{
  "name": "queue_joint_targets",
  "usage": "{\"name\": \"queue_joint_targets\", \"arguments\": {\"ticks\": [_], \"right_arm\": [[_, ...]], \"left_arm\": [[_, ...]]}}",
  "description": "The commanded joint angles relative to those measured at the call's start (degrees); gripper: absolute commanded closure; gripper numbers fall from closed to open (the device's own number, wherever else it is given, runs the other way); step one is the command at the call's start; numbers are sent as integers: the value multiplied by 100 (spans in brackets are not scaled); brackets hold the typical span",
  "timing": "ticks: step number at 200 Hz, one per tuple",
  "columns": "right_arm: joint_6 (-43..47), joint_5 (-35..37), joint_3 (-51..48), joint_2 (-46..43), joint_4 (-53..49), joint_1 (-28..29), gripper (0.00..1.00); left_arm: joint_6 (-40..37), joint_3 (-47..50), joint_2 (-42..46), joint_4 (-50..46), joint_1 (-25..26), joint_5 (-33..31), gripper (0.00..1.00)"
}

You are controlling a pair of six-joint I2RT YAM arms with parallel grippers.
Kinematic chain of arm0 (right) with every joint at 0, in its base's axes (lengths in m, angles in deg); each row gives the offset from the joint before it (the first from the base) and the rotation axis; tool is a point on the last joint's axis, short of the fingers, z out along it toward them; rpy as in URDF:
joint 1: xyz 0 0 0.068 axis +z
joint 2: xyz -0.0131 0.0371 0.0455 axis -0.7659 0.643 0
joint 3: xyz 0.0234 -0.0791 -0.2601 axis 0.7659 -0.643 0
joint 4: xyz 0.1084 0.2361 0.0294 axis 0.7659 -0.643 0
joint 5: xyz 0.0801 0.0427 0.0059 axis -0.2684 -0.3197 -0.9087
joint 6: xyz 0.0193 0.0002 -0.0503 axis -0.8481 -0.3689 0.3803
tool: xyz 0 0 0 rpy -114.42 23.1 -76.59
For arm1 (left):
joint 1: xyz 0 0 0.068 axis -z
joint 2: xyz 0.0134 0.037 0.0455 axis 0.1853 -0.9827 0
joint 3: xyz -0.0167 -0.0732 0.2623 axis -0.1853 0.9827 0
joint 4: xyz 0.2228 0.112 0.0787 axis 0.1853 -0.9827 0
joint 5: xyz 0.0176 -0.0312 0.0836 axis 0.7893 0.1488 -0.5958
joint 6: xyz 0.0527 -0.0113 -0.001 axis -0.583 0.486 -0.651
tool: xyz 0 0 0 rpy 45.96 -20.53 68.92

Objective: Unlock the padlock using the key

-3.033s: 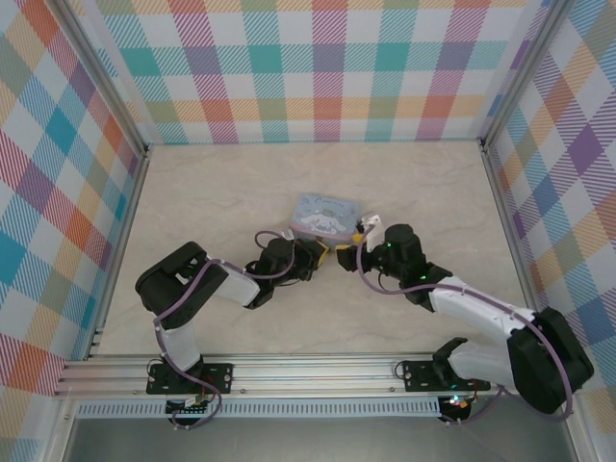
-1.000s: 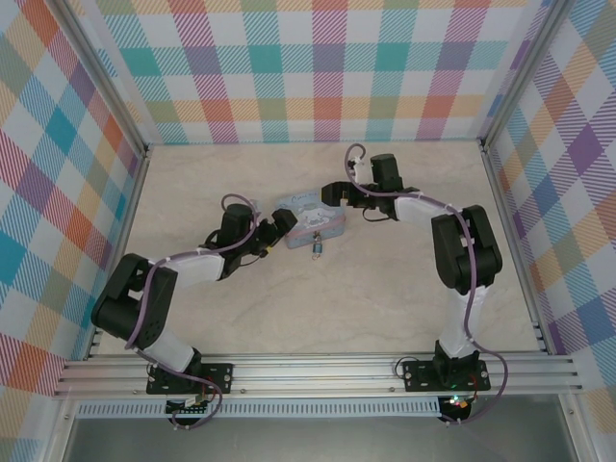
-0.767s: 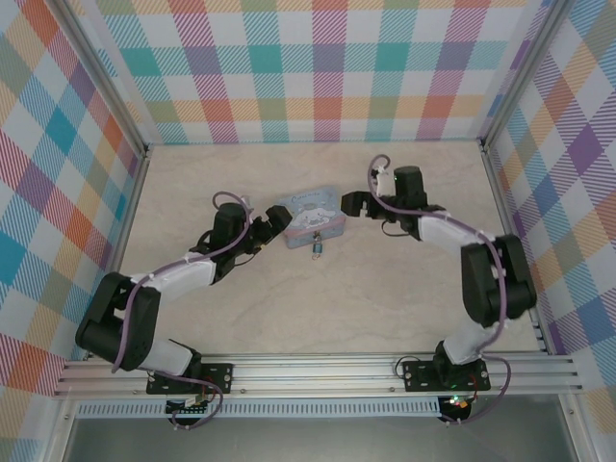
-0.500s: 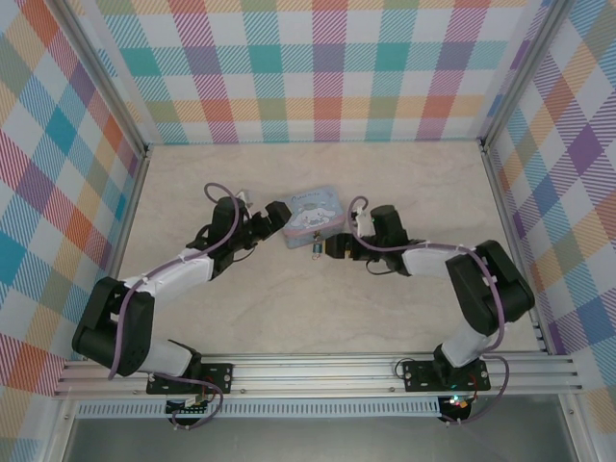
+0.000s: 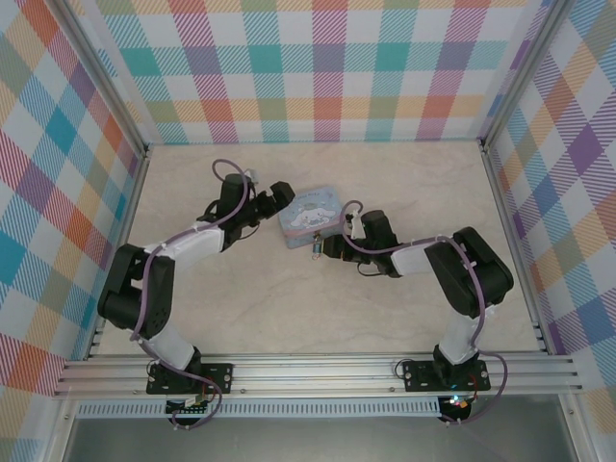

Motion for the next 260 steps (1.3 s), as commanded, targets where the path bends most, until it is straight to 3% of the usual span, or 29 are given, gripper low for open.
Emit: {"name": "queue_joint_targets", "arguments": {"ticks": [1,98,260], "right_arm": [[-70,13,177,182,148,78,47],[-337,126,311,478,194,187,55],[-590,75,158,781,644,419,70]], "left_arm": [[-281,-357,-302,-91,-137,12,0],[-387,-996,-1191,-107,-166,262,0],[-176,-653,-1148,168,-131,408,0]]}}
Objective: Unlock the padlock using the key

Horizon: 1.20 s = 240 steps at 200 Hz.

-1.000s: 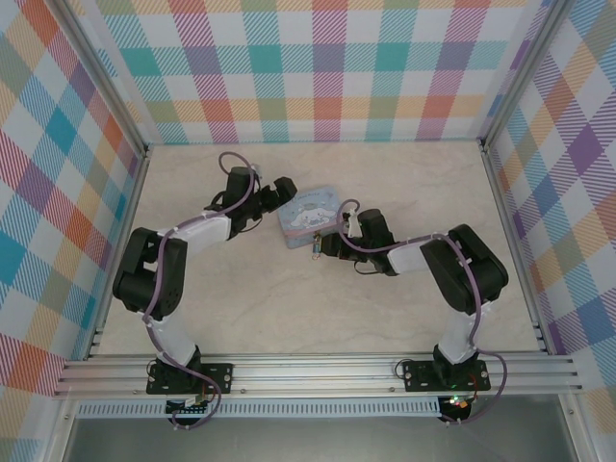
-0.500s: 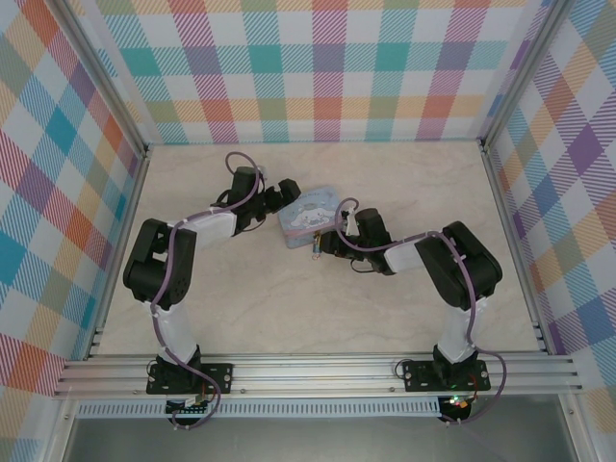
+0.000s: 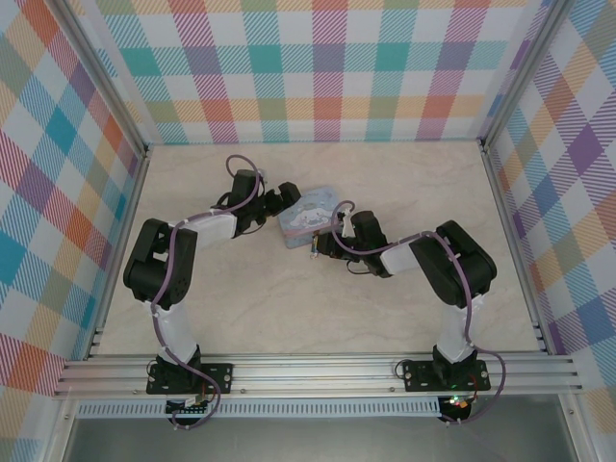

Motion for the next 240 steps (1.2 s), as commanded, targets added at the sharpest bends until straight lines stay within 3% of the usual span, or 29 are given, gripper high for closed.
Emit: {"name": "queue_joint_targets", "arguments": {"ticks": [1,60,112,175,219,240], "right_arm": [[-118,-127,-102,182,-95,130,70],[-247,-225,-50,208,22,176,77],[-257,89,-203,-36,58,168,94],[-1054,810,-517,-453,-128,112,99],[-1585,650,-700,-410,532,-94,99],[-1699,618,-755,-397,725,-153,99]], "left_arm": [[54,77,98,205,-40,101,0],[52,129,146,183,-14,75,0],[44,267,293,211,18,15,0],[-52,833,988,106,256,-305,0],[-472,1173,1829,-250,492,-977,0],[-828,1054,2180,-551,730,-1186,5]]}}
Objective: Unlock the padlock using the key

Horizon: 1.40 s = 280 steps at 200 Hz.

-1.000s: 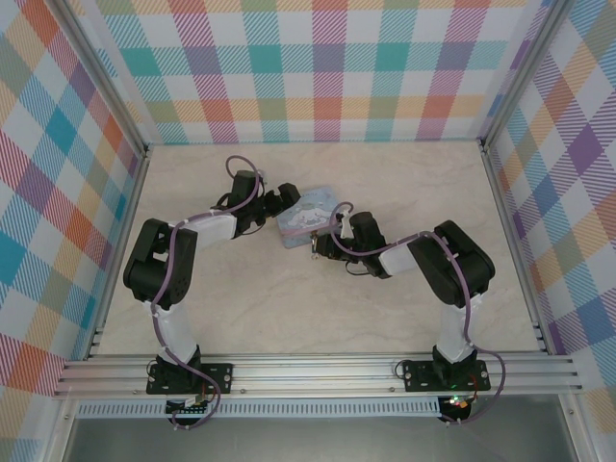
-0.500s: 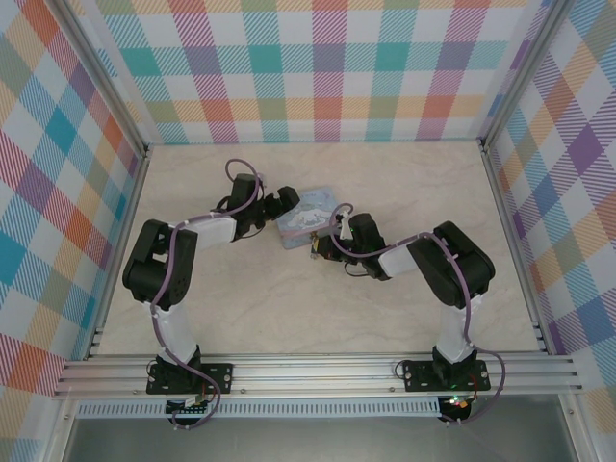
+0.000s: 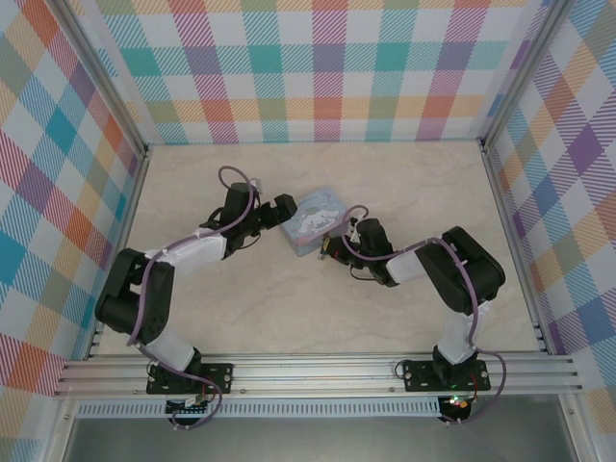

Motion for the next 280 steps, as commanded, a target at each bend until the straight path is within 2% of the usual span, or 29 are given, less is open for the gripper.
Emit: {"name": "queue_joint_targets", "arguments": {"ticks": [1,22,70,90,194,240,280], "right_arm": [[-324,22,-120,1,393,-94,99],[-277,23,-135,-65,353,-136,99],[-193,-4,-156,-162,306,-249,99],[-185,-12,-156,-236,275,-322,99],[-248,-91,186,-181,-20,-674,99],[-670,-235,325,96,447,-782,99],[-870,-184,527,152,343,-843,99]], "left_arm": [[-547,-108,526,-332,278,-436,6],[-604,-365,456,-374,534,-91,13],[-440,-884,-395,-236,1226,249,11],[-428,-875,-627,-243,1372,133,10],[-77,-151,-979,118,1404,13,9],[-69,-55,-1059,162,1404,-42,9],[-48,-56,-1190,222,1404,-35,8]]}}
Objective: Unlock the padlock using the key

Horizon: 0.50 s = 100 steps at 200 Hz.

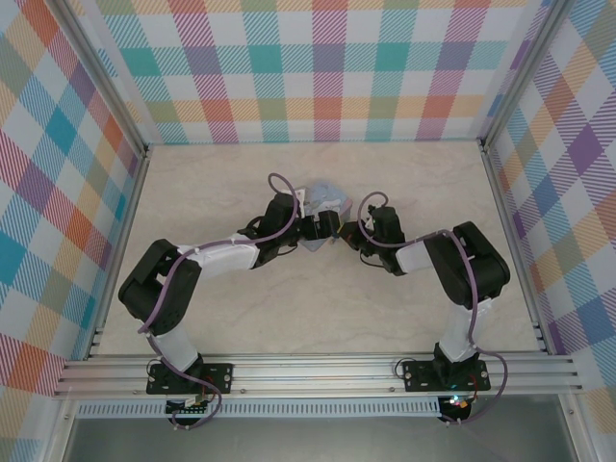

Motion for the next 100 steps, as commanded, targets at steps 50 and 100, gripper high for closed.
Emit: {"name": "queue_joint_targets", "arguments": {"ticks": [50,100], "right_arm": [[-104,165,35,-236,53,-234,99],[1235,-587,-268,-1658,-2136,-237,98]], "left_arm": [[200,342,-284,-703,-103,-168,7],[116,247,70,-858,-545,49,4]]}}
